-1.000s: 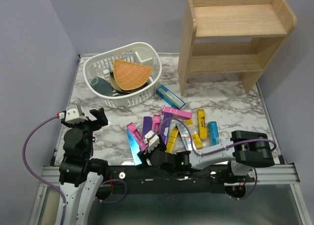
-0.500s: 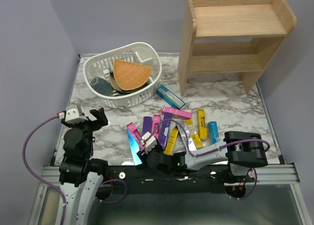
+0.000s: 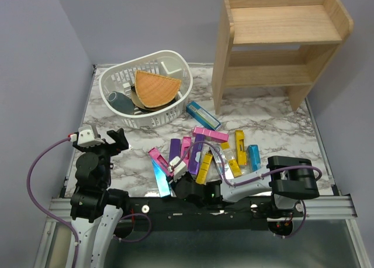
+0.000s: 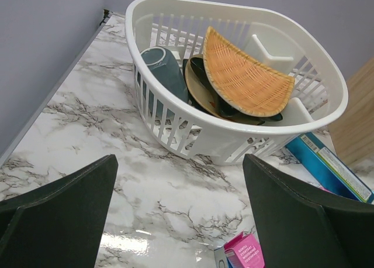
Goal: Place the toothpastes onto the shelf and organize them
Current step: Pick up the toothpaste from the center of the board, then place the toothpaste on the shelf.
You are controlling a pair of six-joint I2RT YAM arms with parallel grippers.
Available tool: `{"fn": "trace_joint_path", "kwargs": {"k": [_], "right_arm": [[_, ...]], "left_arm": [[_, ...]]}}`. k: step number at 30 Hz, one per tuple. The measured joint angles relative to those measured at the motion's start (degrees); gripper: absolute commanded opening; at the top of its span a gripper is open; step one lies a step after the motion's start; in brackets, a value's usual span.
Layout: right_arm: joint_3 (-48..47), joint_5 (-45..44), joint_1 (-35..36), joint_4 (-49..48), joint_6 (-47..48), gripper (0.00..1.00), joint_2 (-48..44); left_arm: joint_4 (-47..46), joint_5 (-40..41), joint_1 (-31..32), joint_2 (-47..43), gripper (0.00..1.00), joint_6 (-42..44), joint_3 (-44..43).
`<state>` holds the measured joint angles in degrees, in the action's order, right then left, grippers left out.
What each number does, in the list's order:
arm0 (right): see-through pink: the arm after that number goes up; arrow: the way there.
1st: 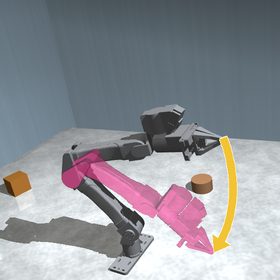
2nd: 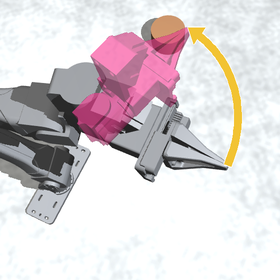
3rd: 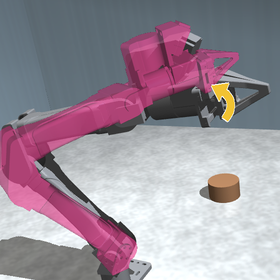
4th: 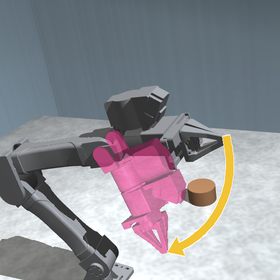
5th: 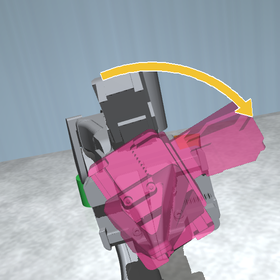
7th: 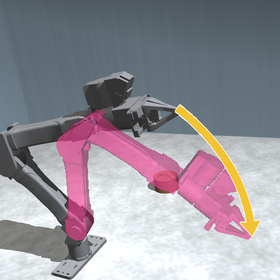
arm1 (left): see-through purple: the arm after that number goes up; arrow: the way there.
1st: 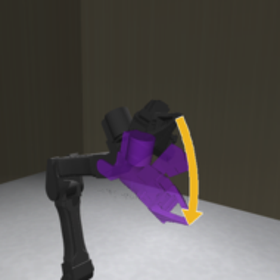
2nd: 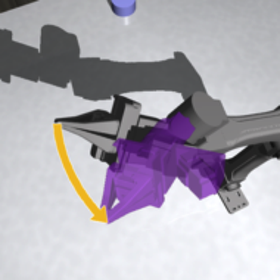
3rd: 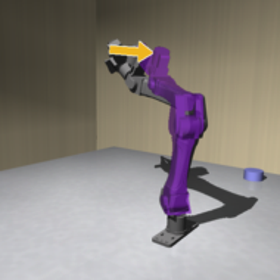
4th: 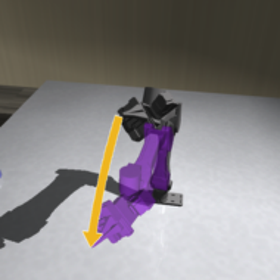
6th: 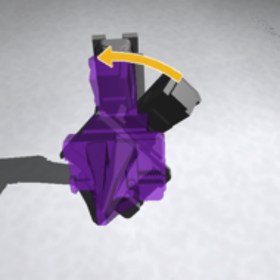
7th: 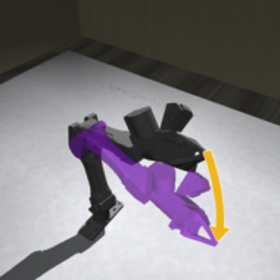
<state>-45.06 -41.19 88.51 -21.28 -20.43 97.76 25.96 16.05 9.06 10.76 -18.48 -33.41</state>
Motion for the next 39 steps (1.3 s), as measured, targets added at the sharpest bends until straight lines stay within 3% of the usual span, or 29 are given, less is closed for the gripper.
{"fn": "trace_joint_path", "kwargs": {"k": [10, 16, 30, 39], "right_arm": [[0.1, -0.2, -1.3, 3.6, 0.6, 0.4, -7.4], [0.7, -0.2, -6.9, 9.7, -0.3, 0.4, -14.8], [2.0, -1.0, -22.1, 39.3, -4.1, 0.4, -39.6], [-2.7, -1.6, -33.0, 52.1, -1.9, 0.41, -46.8]], "left_arm": [[0.0, 0.0, 0.0, 0.0, 0.99, 0.0, 0.0], [0.0, 0.0, 0.0, 0.0, 0.99, 0.0, 0.0], [0.0, -0.3, 0.0, -0.6, 0.99, -0.2, 0.0], [-1.9, -5.4, 0.0, 13.6, 0.99, -1.8, -8.3]]}}
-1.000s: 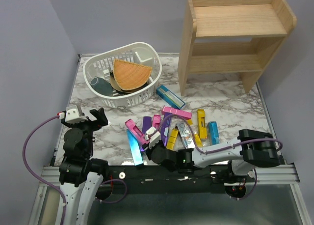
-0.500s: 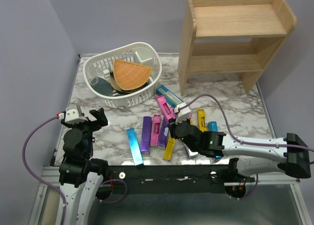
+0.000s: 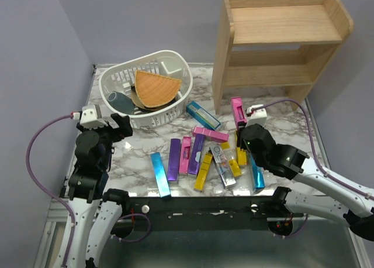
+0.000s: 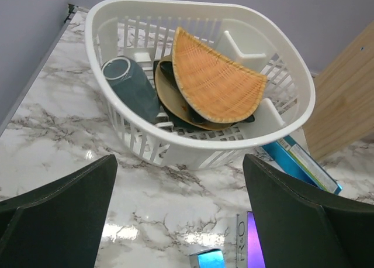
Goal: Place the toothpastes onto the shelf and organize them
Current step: Place the toothpaste on the shelf.
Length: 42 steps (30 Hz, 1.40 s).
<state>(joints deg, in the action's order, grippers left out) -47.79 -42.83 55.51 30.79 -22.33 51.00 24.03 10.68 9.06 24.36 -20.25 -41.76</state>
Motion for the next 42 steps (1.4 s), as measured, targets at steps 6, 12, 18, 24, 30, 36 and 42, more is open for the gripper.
{"fn": "trace_joint_path", "kwargs": {"k": [6, 12, 18, 24, 30, 36, 42], "right_arm": [[-4.4, 0.0, -5.9, 2.4, 4.2, 0.41, -1.9], [-8.3, 2.1, -10.5, 1.3, 8.8, 0.41, -0.9], [-9.5, 9.9, -18.9, -6.1, 10.5, 0.41, 5.6], [-8.7, 17.3, -24.5, -18.1, 12.8, 0.41, 10.6], [-8.7, 20.7, -26.4, -31.9, 16.5, 0.41, 17.7], [-8.0, 20.9, -27.1, -41.2, 18.4, 0.42, 24.8], [-8.0, 21.1, -27.5, -47.7, 19.5, 0.46, 29.3]], "left_arm": [[-3.9, -3.0, 0.0, 14.7, 0.99, -1.2, -9.5], [-9.6, -6.1, 0.0, 24.2, 0.99, -0.1, -13.1], [-13.7, -6.4, -0.1, 21.4, 0.99, 3.2, -4.0], [-13.7, -6.2, -0.1, 22.6, 0.99, 5.4, -4.3], [-14.1, -5.5, -0.1, 23.0, 0.99, 5.2, -5.6], [-14.0, -4.8, 0.5, 19.9, 0.99, 4.1, -5.6], [-14.1, -4.8, 1.1, 17.6, 0.99, 3.7, -5.6]]}}
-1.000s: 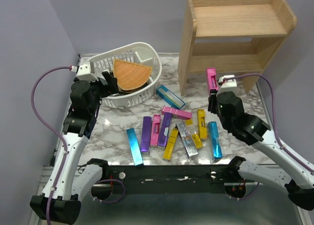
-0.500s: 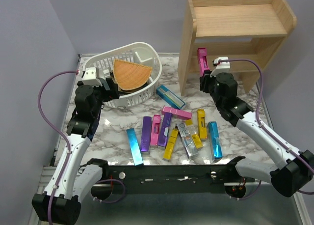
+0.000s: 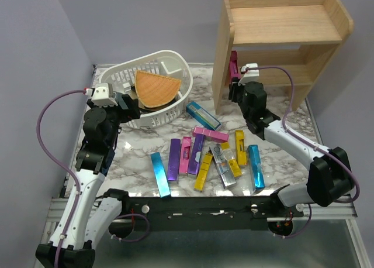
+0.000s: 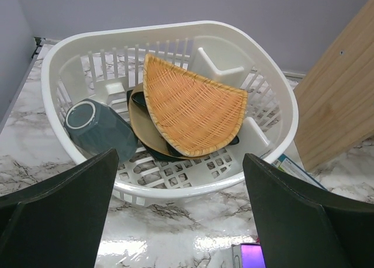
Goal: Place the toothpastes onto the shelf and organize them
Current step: Place the toothpaste on the shelf.
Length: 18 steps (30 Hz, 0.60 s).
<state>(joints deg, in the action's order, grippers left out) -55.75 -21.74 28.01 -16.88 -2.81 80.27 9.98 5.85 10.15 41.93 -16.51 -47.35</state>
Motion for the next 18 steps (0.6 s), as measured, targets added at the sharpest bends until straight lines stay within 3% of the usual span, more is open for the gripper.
{"fn": "trace_joint_path", "kwargs": {"k": [5, 12, 18], "right_arm": [[0.1, 0.2, 0.0, -1.6, 0.3, 0.48, 1.6], [1.2, 0.4, 0.0, -5.5, 0.9, 0.59, 1.6], [1.2, 2.1, -1.1, -6.2, 0.4, 0.6, 1.4]], "left_arm": [[0.2, 1.1, 0.0, 0.0, 0.99, 0.5, 0.1], [0.5, 1.2, 0.0, 0.8, 0.99, 0.5, 0.2], [0.5, 2.1, 0.0, -0.1, 0.99, 0.5, 0.6]]}}
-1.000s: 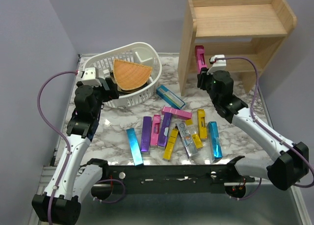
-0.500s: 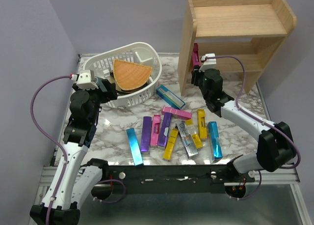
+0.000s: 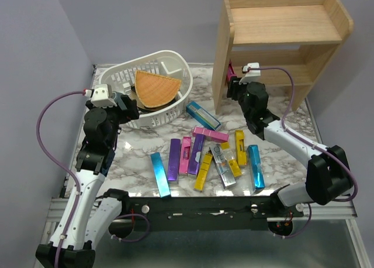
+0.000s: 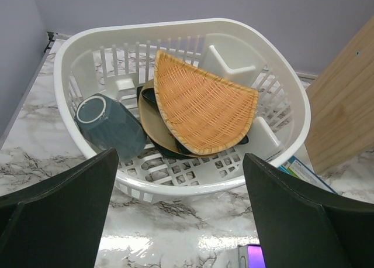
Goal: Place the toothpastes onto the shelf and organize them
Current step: Place the toothpaste on the shelf.
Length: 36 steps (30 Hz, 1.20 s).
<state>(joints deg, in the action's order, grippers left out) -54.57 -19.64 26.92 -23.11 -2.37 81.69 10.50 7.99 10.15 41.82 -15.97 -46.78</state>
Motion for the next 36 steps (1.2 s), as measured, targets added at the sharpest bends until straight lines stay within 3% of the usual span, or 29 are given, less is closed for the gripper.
{"fn": "trace_joint_path", "kwargs": {"k": [8, 18, 22, 29, 36], "right_arm": [[2.3, 3.3, -1.2, 0.0, -3.2, 0.59, -3.0], [2.6, 5.7, -1.9, -1.1, -6.2, 0.45, -2.7], [2.1, 5.8, -1.9, -2.6, -7.3, 0.44, -1.4], [1.2, 6.5, -2.0, -3.0, -9.2, 0.46, -0.1], [0.9, 8.7, -2.4, -3.0, -11.1, 0.59, 0.0]], "left_arm": [[0.0, 0.4, 0.0, 0.1, 0.99, 0.0, 0.0], [0.0, 0.4, 0.0, 1.3, 0.99, 0.0, 0.0], [0.0, 0.4, 0.0, 1.5, 0.99, 0.0, 0.0], [0.0, 0.4, 0.0, 1.5, 0.99, 0.0, 0.0], [0.1, 0.5, 0.0, 1.5, 0.99, 0.0, 0.0]]}}
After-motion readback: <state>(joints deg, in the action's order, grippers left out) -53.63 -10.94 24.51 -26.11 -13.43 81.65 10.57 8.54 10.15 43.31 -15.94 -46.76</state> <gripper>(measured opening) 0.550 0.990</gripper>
